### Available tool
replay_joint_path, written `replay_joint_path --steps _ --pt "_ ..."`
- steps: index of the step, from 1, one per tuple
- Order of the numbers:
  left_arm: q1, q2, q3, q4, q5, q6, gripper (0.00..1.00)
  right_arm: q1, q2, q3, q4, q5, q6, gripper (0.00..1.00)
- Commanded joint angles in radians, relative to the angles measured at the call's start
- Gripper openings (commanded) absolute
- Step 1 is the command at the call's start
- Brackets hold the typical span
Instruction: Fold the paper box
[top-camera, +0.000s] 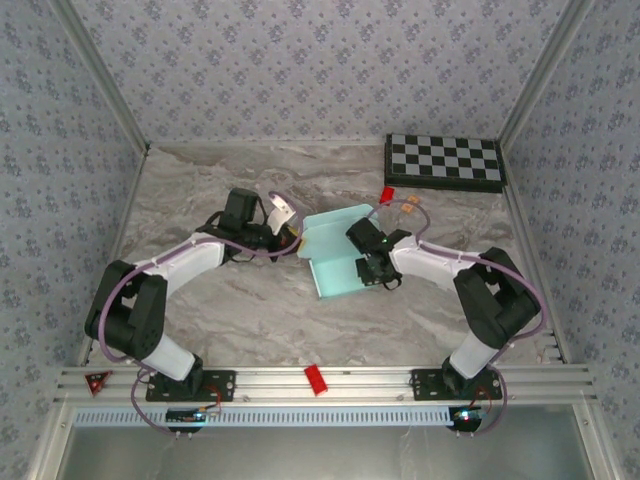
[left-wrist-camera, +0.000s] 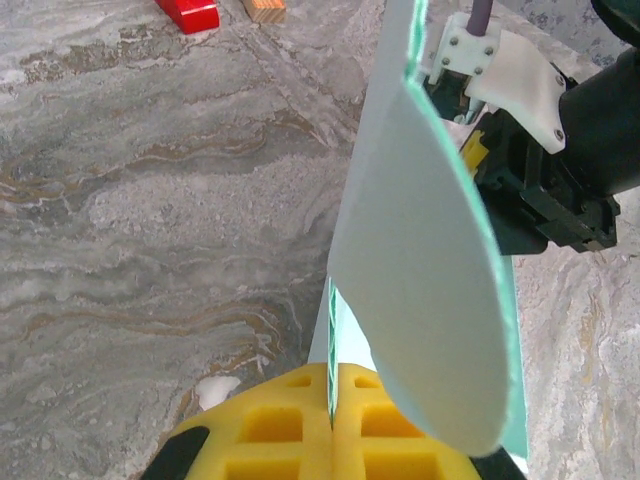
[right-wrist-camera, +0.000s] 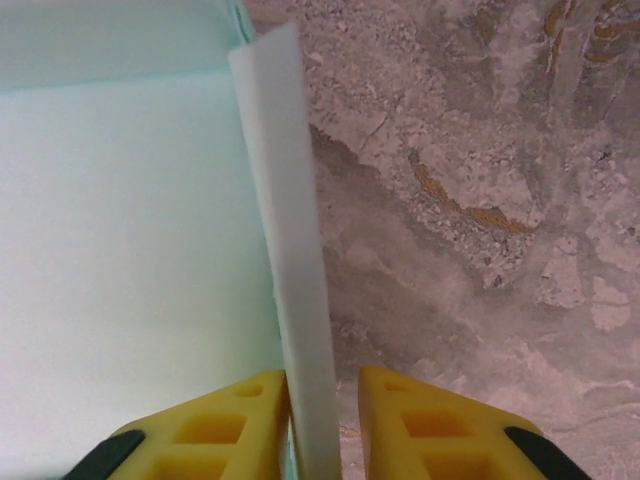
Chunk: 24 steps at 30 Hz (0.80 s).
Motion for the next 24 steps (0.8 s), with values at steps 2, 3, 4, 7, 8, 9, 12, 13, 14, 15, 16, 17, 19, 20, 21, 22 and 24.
replay_joint_path --steps 2,3,4,7,8,9,12,13,14,15,16,17,19,20,21,22,24 --pt "0.012 0.03 0.057 0.005 0.02 0.033 0.01 -0.011 -0.032 -0.039 -0.012 -0.003 0.031 0.28" --pt "0.012 0.038 0.062 0.005 0.02 0.034 0.02 -0.01 -0.037 -0.043 -0.001 -0.017 0.03 0.3" --pt "0.013 0.043 0.066 0.006 0.019 0.034 0.04 -0.011 -0.04 -0.045 0.008 -0.027 0.031 0.3" --pt "0.013 0.057 0.077 0.008 0.015 0.028 0.19 -0.01 -0.05 -0.05 0.029 -0.053 0.031 0.33" --pt "0.012 0.059 0.079 0.012 0.011 0.023 0.25 -0.011 -0.054 -0.053 0.035 -0.058 0.031 0.34" --pt "0.012 0.061 0.082 0.016 0.004 0.018 0.28 -0.011 -0.056 -0.055 0.042 -0.065 0.033 0.35" --pt "0.013 0.051 0.081 0.029 -0.029 0.008 0.38 -0.011 -0.064 -0.062 0.062 -0.096 0.034 0.35" --pt "0.013 0.045 0.078 0.034 -0.04 0.003 0.42 -0.01 -0.066 -0.064 0.071 -0.105 0.029 0.35" --pt "0.012 0.036 0.074 0.038 -0.05 -0.002 0.46 -0.012 -0.071 -0.066 0.082 -0.119 0.027 0.36" --pt "0.013 0.024 0.069 0.042 -0.057 -0.005 0.5 -0.012 -0.072 -0.068 0.089 -0.125 0.026 0.36" --pt "0.012 0.014 0.064 0.047 -0.065 -0.013 0.52 -0.012 -0.074 -0.069 0.093 -0.128 0.025 0.36" --pt "0.013 -0.001 0.058 0.052 -0.075 -0.02 0.54 -0.012 -0.079 -0.071 0.097 -0.132 0.024 0.37" --pt "0.013 -0.03 0.043 0.059 -0.092 -0.03 0.57 -0.014 -0.088 -0.071 0.096 -0.128 0.024 0.38" --pt "0.012 -0.047 0.033 0.065 -0.107 -0.043 0.58 -0.014 -0.094 -0.071 0.09 -0.124 0.025 0.39" --pt "0.013 -0.067 0.024 0.071 -0.126 -0.054 0.6 -0.013 -0.102 -0.069 0.084 -0.115 0.025 0.4" --pt "0.014 -0.084 0.014 0.077 -0.143 -0.062 0.61 -0.013 -0.11 -0.069 0.079 -0.105 0.024 0.42" --pt "0.018 -0.122 -0.009 0.1 -0.212 -0.104 0.63 -0.015 -0.134 -0.072 0.07 -0.091 0.025 0.45"
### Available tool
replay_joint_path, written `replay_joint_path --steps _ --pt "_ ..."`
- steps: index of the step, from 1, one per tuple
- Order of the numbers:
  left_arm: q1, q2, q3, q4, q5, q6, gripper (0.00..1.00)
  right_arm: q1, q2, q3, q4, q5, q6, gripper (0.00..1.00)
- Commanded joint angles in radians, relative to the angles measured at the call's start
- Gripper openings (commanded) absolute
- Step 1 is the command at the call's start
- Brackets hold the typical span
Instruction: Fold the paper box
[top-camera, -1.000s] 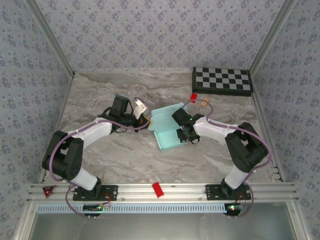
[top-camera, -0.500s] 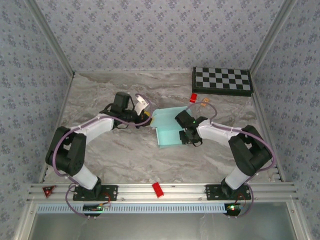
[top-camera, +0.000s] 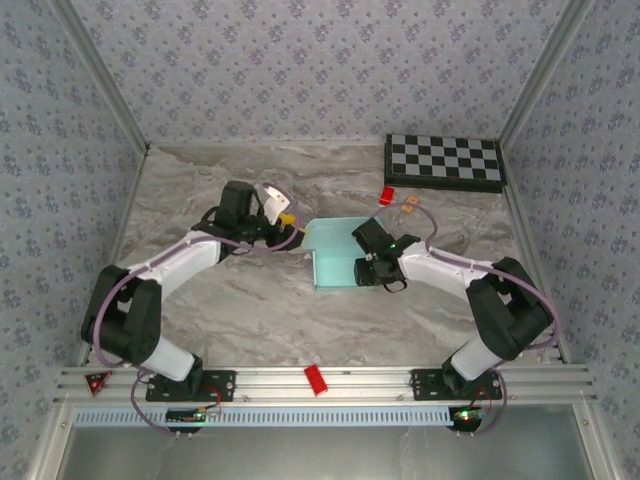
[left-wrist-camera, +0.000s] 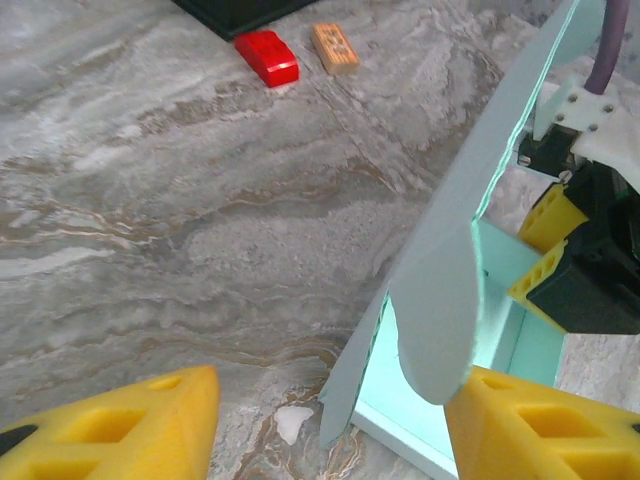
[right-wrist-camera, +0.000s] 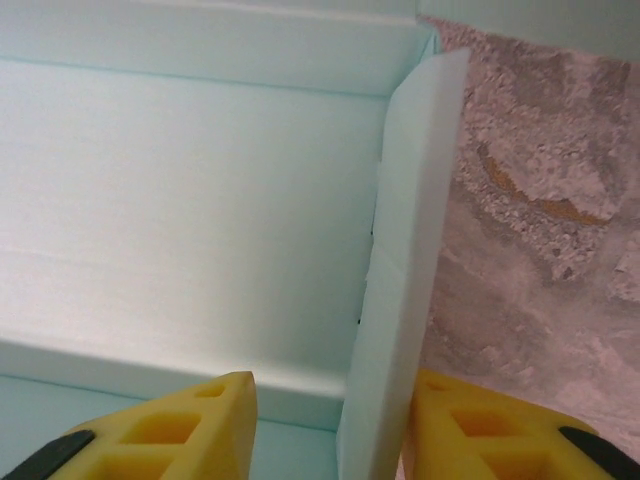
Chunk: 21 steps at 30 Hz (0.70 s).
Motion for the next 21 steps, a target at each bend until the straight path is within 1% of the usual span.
replay_joint_path --steps 1,4,6,10,13,17,21 --pt "0.012 -0.079 -0.028 0.055 -0.106 -0.068 0.63 -0.008 -0.056 -0.013 -0.02 0.025 0.004 0.46" --pt "0.027 -0.123 -0.046 0.066 -0.188 -0.118 0.65 -0.011 -0.104 -0.026 -0.014 0.041 -0.011 0.48" --pt "0.038 -0.14 -0.043 0.054 -0.265 -0.169 0.65 -0.011 -0.139 -0.039 -0.003 0.051 -0.024 0.48" --pt "0.071 -0.141 0.019 -0.053 -0.429 -0.279 0.65 -0.015 -0.23 -0.081 0.027 0.096 -0.04 0.47" --pt "0.111 -0.121 0.074 -0.14 -0.523 -0.355 0.64 -0.02 -0.306 -0.119 0.033 0.126 -0.039 0.47" --pt "0.172 -0.072 0.123 -0.205 -0.569 -0.419 0.64 -0.054 -0.392 -0.164 0.03 0.156 -0.032 0.47" --pt "0.242 0.018 0.201 -0.281 -0.578 -0.461 0.62 -0.113 -0.46 -0.202 0.018 0.124 -0.032 0.47"
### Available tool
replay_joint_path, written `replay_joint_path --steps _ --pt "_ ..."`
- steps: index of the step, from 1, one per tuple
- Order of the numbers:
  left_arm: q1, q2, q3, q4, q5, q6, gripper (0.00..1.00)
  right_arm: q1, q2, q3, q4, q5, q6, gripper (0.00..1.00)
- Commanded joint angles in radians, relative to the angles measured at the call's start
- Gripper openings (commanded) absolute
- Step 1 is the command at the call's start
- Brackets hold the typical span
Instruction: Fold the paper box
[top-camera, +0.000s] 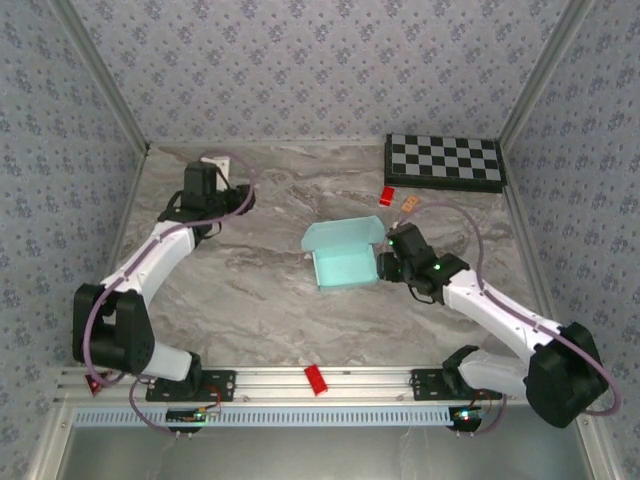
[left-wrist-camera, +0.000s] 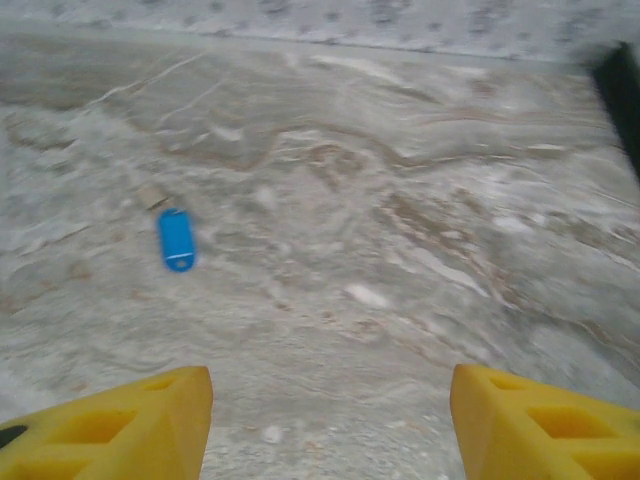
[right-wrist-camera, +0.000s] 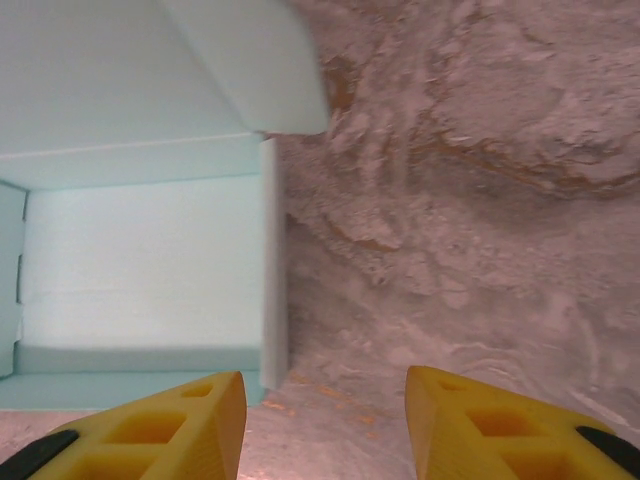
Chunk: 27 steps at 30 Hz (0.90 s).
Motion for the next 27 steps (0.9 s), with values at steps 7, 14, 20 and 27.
replay_joint_path --steps 7,14,20,27 --pt "0.119 0.299 0.276 -0.197 -0.01 -0.085 0.55 -0.105 -0.1 -0.071 -0.013 -0.043 -0.01 0.46" --pt "0.125 0.57 0.567 -0.346 -0.043 -0.045 0.52 -0.135 -0.101 -0.092 -0.006 -0.07 -0.004 0.46" --pt "0.126 0.743 0.79 -0.457 -0.07 -0.033 0.49 -0.157 -0.101 -0.102 -0.003 -0.09 0.003 0.46" --pt "0.127 0.877 0.97 -0.536 -0.039 0.005 0.43 -0.178 -0.099 -0.118 0.009 -0.112 0.014 0.46"
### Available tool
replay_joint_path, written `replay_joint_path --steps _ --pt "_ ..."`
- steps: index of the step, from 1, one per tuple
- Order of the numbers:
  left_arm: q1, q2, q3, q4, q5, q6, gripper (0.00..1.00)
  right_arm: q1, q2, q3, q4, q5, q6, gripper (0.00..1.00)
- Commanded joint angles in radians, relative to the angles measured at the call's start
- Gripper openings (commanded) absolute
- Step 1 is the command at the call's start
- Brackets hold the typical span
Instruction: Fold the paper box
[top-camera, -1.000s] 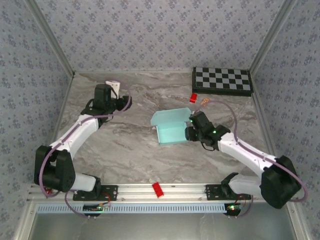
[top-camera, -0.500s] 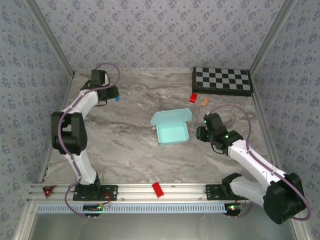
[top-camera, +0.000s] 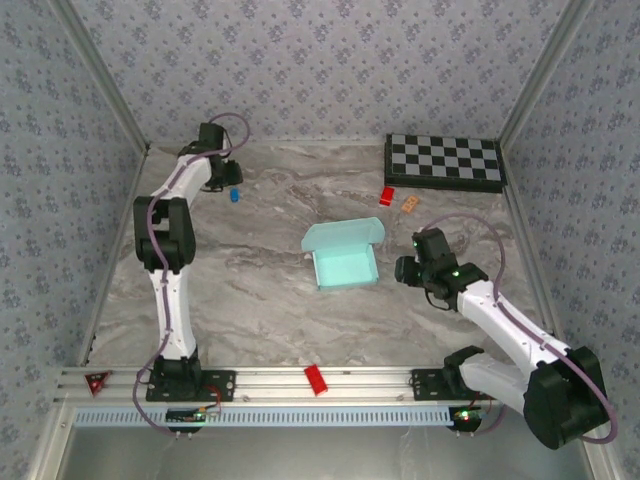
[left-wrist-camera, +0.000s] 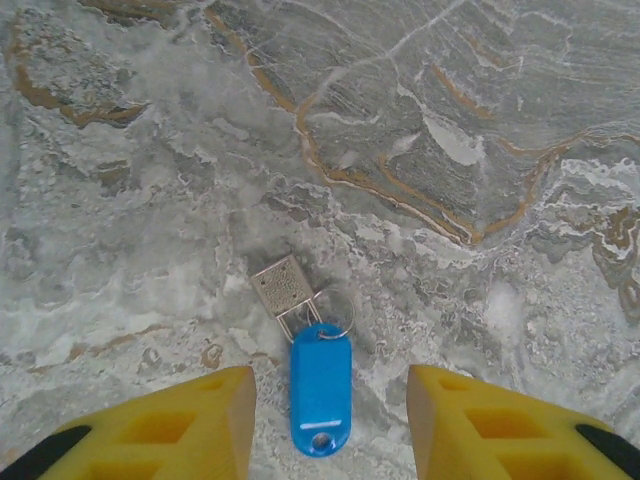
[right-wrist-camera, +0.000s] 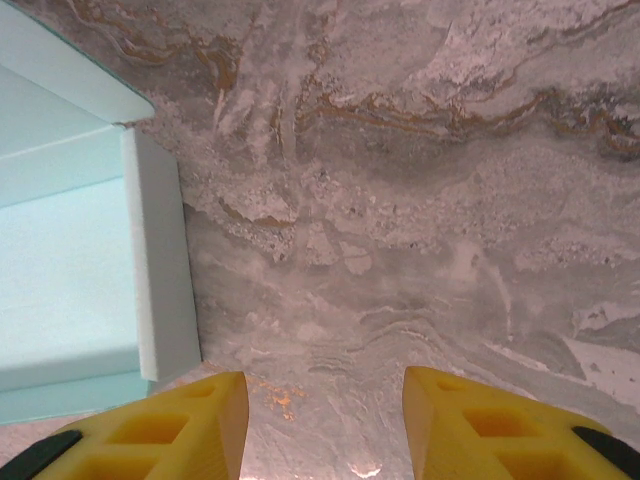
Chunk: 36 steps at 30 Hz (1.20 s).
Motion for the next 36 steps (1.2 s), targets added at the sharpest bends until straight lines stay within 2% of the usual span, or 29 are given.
replay_joint_path --steps 1,4,10,22,36 --pt "0.002 0.063 0.121 -0.111 0.015 0.041 0.43 -0.011 -0.008 -0.013 0.011 -0.018 0.013 0.46" --pt "0.0 0.113 0.191 -0.164 0.048 0.073 0.39 -0.015 -0.005 -0.018 0.02 -0.017 0.013 0.46" --pt "-0.01 0.179 0.287 -0.241 0.015 0.132 0.29 -0.021 0.005 -0.014 0.017 -0.022 0.014 0.46" --pt "-0.048 0.282 0.44 -0.319 -0.03 0.228 0.27 -0.031 0.024 -0.014 0.034 -0.025 0.013 0.45" --pt "-0.061 0.292 0.461 -0.336 -0.105 0.275 0.27 -0.036 0.04 -0.012 0.04 -0.035 0.015 0.45"
